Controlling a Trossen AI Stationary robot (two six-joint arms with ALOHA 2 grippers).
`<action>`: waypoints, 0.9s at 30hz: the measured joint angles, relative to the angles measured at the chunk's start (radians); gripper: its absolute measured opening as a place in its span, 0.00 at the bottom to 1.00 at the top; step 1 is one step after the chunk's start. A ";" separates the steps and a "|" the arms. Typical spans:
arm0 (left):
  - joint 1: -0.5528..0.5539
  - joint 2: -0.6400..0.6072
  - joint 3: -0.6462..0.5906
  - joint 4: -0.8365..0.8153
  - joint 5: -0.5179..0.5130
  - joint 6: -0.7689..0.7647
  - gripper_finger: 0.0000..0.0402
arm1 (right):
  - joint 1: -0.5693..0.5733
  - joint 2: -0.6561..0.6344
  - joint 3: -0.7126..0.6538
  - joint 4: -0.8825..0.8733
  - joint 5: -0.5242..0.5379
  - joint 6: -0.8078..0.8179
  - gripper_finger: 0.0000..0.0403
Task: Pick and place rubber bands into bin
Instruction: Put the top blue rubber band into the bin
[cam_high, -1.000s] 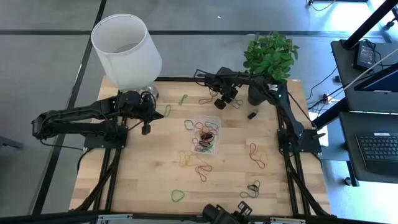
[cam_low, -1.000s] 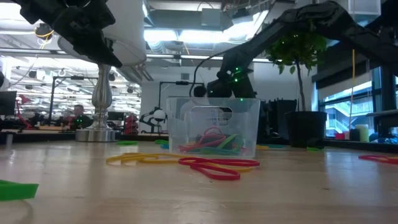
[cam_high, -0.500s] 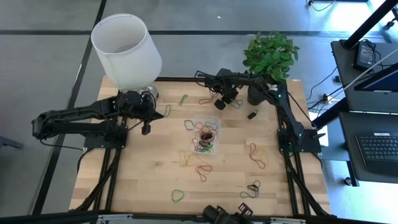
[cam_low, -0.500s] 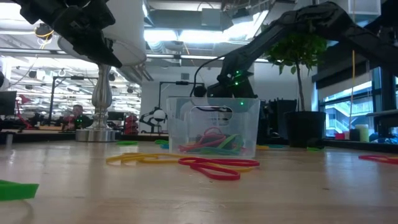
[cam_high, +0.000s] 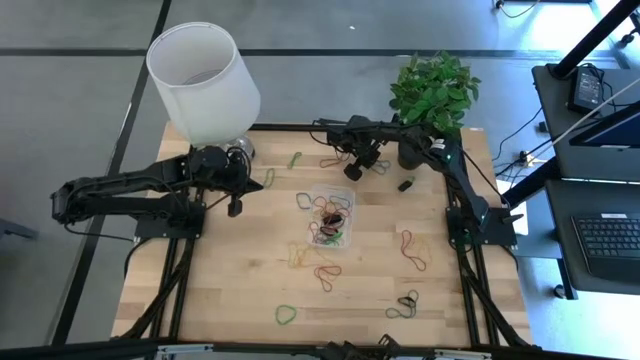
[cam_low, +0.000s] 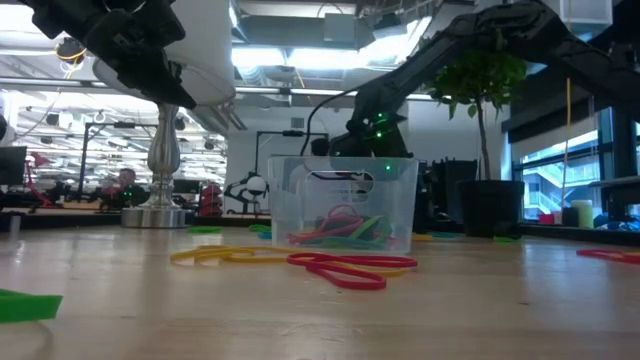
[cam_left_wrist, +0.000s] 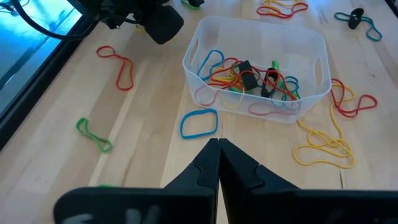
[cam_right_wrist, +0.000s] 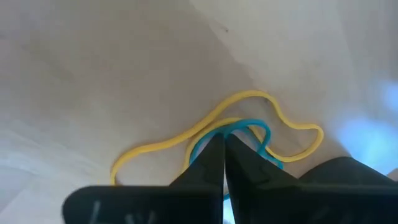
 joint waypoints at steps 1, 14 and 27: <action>0.000 0.000 0.000 0.000 0.000 0.000 0.01 | 0.005 0.000 0.000 0.000 0.002 0.000 0.02; 0.000 0.000 0.000 0.003 0.000 0.000 0.00 | 0.070 -0.148 0.031 -0.075 0.056 0.033 0.00; -0.001 0.000 0.000 0.003 0.000 0.000 0.01 | 0.196 -0.376 0.034 -0.095 0.224 0.053 0.00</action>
